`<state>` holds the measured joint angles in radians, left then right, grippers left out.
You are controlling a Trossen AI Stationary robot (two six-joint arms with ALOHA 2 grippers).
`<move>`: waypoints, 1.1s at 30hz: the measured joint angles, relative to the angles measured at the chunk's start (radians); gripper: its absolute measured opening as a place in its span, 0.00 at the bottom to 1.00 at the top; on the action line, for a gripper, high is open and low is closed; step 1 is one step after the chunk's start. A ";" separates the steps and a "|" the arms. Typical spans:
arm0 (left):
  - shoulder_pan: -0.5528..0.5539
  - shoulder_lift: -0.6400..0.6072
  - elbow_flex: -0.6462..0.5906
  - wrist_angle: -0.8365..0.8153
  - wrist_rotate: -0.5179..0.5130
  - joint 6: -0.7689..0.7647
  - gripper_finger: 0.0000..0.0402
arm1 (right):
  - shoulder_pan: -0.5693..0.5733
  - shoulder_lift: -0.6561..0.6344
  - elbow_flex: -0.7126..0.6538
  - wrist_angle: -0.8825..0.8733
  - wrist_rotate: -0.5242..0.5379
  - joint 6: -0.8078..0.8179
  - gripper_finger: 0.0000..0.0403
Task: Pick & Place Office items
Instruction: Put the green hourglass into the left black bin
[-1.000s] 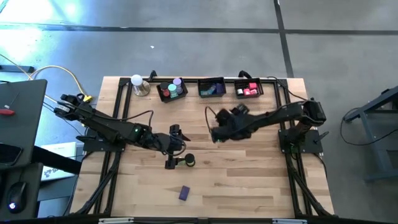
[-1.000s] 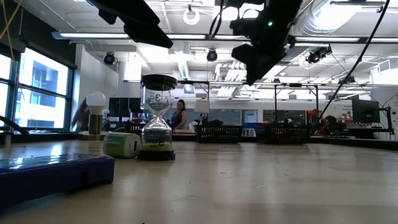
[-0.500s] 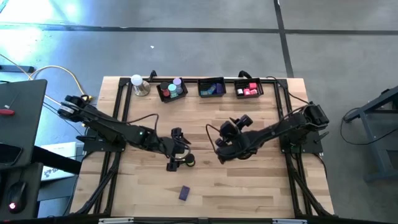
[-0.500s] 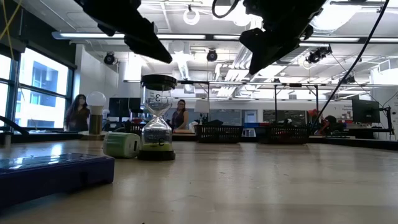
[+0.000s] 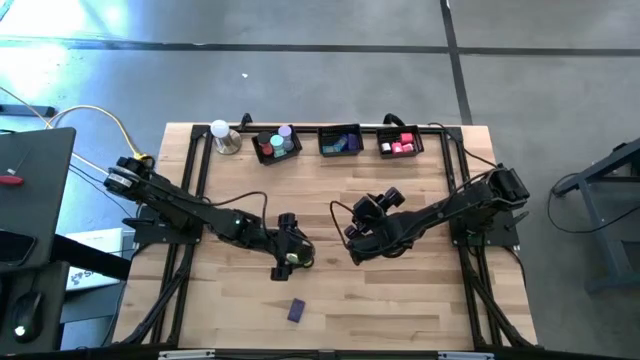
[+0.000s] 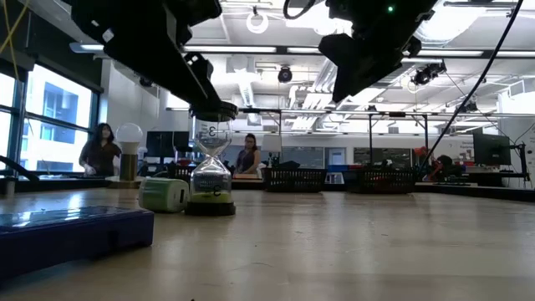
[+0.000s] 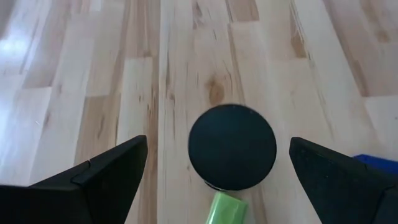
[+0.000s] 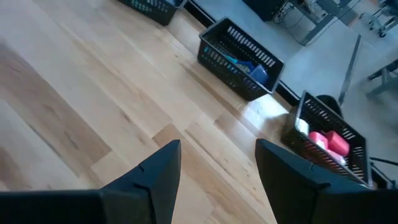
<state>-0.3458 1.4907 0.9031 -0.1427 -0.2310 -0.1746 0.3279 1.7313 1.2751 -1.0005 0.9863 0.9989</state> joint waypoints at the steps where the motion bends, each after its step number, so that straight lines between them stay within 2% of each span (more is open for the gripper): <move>1: 0.000 0.006 0.000 0.000 0.000 0.000 0.95 | 0.001 0.000 0.000 0.009 0.000 0.000 0.49; 9: 0.000 0.017 0.000 -0.001 0.003 -0.017 0.95 | 0.007 0.000 0.000 0.058 -0.018 -0.007 0.49; 12: 0.000 0.038 0.001 0.004 0.036 -0.032 0.95 | 0.008 0.000 0.000 0.078 -0.038 -0.010 0.49; 33: 0.017 0.103 0.000 0.050 0.024 -0.040 0.95 | 0.019 0.000 0.000 0.131 -0.079 -0.062 0.49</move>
<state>-0.3286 1.5935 0.9028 -0.0922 -0.2070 -0.2150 0.3473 1.7317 1.2755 -0.8698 0.9071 0.9371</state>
